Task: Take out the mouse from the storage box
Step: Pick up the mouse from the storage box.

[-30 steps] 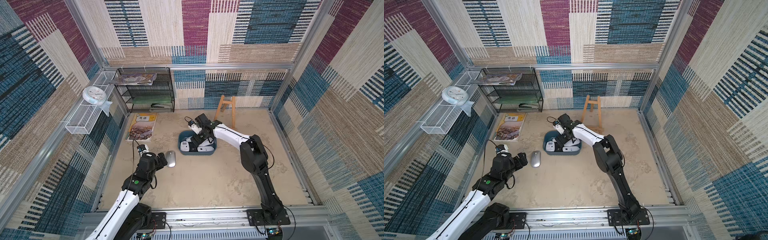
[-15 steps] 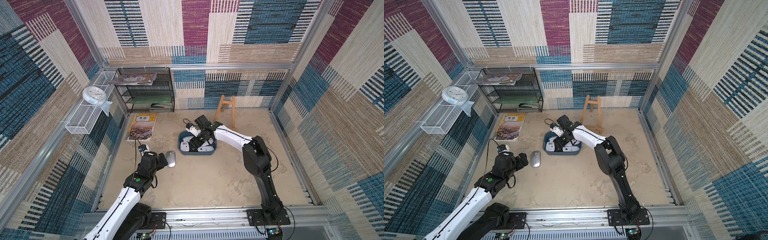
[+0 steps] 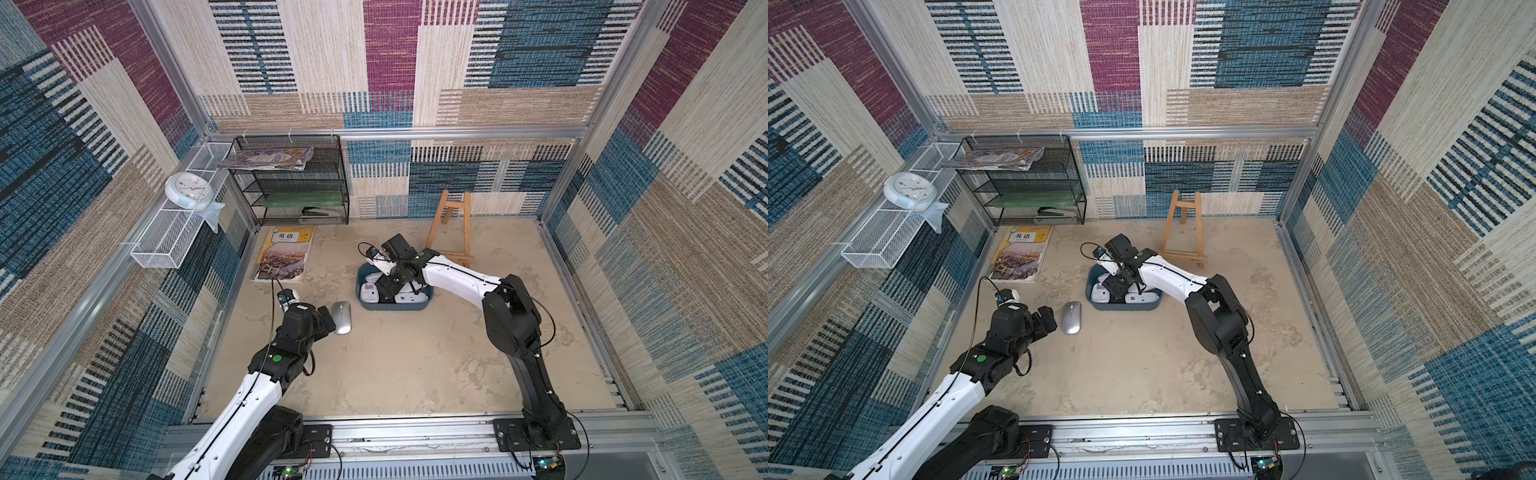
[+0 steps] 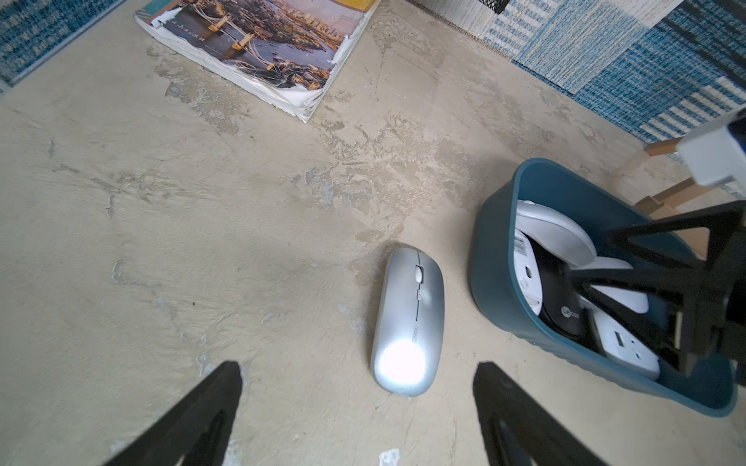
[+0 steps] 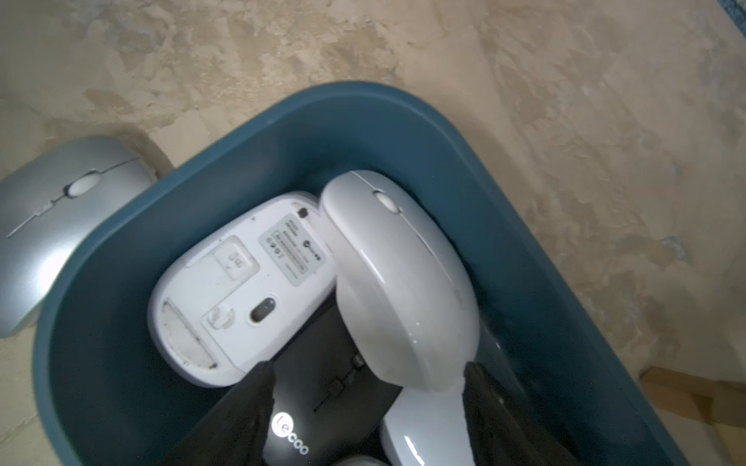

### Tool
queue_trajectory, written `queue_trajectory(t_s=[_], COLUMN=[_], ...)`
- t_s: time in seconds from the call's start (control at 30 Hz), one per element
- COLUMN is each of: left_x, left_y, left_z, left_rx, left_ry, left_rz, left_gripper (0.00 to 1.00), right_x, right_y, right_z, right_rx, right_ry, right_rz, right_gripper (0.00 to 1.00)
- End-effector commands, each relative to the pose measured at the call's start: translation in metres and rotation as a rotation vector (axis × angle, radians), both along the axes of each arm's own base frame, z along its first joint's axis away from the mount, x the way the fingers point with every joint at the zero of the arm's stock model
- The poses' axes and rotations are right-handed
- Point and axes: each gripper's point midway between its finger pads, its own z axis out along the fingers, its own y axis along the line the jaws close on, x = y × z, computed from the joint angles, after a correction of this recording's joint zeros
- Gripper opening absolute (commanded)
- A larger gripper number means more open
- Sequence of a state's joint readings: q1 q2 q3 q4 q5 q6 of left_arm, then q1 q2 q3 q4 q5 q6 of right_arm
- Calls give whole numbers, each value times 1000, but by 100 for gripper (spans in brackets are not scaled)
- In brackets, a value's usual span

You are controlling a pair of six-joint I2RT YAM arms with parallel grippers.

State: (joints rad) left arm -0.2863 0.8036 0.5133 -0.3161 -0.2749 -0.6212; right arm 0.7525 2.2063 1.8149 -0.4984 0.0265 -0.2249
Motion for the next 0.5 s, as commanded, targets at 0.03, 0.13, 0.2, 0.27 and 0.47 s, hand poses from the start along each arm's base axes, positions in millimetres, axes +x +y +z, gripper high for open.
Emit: queue_trajectory(t_s=[0.03, 0.13, 0.2, 0.27, 0.47], left_x=[-2, -8, -12, -16, -20], left_y=[6, 13, 16, 20, 26], left_z=[9, 14, 19, 24, 26], left_rx=[7, 8, 3, 1, 9], left_ry=[-33, -76, -107, -137, -151], left_rz=[25, 56, 69, 80, 110], left_gripper=[94, 94, 94, 94, 96], right_x=[23, 28, 29, 30, 26], right_y=[-8, -9, -7, -5, 5], right_z=[12, 8, 2, -3, -16], right_rx=[-84, -110, -131, -147, -146], right_ry=[-143, -156, -150, -145, -92], right_rz=[-10, -11, 5, 15, 54], right_gripper=[78, 78, 78, 78, 77])
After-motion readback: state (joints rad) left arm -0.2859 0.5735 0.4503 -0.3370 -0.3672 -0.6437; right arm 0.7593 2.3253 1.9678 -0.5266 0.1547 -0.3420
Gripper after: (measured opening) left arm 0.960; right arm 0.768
